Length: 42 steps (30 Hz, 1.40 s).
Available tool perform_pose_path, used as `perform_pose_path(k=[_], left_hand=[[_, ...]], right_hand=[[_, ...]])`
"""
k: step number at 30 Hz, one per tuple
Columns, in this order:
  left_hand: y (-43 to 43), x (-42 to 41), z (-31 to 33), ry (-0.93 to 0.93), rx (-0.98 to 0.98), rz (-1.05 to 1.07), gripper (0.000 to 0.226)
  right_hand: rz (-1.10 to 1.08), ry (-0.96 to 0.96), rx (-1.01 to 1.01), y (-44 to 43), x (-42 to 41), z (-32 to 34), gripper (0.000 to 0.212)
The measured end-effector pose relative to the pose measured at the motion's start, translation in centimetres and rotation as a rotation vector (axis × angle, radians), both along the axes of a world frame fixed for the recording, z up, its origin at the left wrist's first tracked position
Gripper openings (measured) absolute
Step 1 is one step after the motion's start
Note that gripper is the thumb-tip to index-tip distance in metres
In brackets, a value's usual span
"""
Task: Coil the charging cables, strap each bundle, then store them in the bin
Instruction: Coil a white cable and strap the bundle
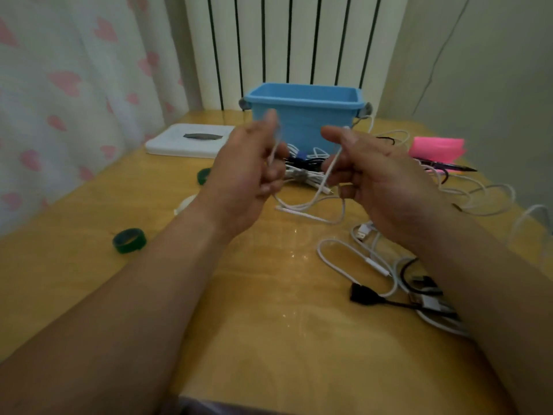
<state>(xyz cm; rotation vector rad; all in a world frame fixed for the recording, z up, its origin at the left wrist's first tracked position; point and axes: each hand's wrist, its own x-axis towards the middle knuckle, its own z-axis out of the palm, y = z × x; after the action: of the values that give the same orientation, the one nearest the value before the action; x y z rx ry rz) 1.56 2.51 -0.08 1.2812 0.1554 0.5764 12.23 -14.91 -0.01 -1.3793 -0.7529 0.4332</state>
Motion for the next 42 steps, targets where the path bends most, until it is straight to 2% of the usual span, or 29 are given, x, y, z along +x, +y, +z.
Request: perform_pose_path(k=[4, 5, 7, 10, 14, 18, 21, 23, 25, 28, 30, 33, 38, 42], left_hand=[[-1.6, -0.3, -0.7, 0.196, 0.543, -0.03, 0.037], [-1.8, -0.4, -0.8, 0.241, 0.635, -0.059, 0.037], [-2.0, -0.5, -0.8, 0.27, 0.688, -0.123, 0.029], [-2.3, -0.6, -0.8, 0.238, 0.649, -0.098, 0.017], [-2.1, -0.5, -0.8, 0.102, 0.504, -0.052, 0.019], [-2.0, -0.4, -0.9, 0.035, 0.409, -0.103, 0.04], [-1.9, 0.0, -1.2, 0.074, 0.362, -0.093, 0.054], [-1.4, 0.3, -1.3, 0.1, 0.336, 0.002, 0.038], [-0.9, 0.5, -1.2, 0.072, 0.25, 0.099, 0.018], [0.1, 0.3, -0.6, -0.027, -0.043, 0.181, 0.012], [0.9, 0.1, -0.4, -0.048, -0.184, 0.21, 0.017], [1.0, 0.1, -0.6, 0.015, -0.15, 0.151, 0.032], [-1.4, 0.5, -1.2, 0.061, 0.095, -0.024, 0.034], [-2.0, 0.4, -1.0, 0.007, -0.072, -0.134, 0.027]], right_hand=[[-0.083, -0.178, -0.073, 0.4, -1.5, -0.1, 0.031], [-0.106, -0.213, -0.064, 0.3, -1.8, 0.0, 0.029], [-0.137, -0.279, -0.058, 0.2, -2.2, 0.1, 0.027], [-0.199, -0.332, -0.095, 0.3, -2.3, 0.2, 0.029], [-0.378, -0.47, -0.15, 0.4, -1.4, -0.2, 0.029], [-0.271, -0.428, -0.127, 0.5, -1.5, -0.4, 0.037], [-0.234, -0.39, -0.094, 0.5, -1.6, -0.7, 0.043], [-0.24, -0.336, -0.061, 0.3, -1.5, -0.4, 0.038], [-0.184, -0.188, 0.023, 0.2, -1.3, -0.1, 0.03], [0.032, 0.14, 0.133, 0.0, -1.2, 0.3, 0.023], [0.16, 0.213, 0.05, -0.2, -1.0, 0.4, 0.029], [0.213, 0.129, -0.079, -0.3, -1.3, 0.1, 0.022], [0.109, 0.077, -0.182, 0.6, -2.2, -0.8, 0.029], [0.177, 0.07, -0.286, 0.9, -2.7, -1.2, 0.029]])
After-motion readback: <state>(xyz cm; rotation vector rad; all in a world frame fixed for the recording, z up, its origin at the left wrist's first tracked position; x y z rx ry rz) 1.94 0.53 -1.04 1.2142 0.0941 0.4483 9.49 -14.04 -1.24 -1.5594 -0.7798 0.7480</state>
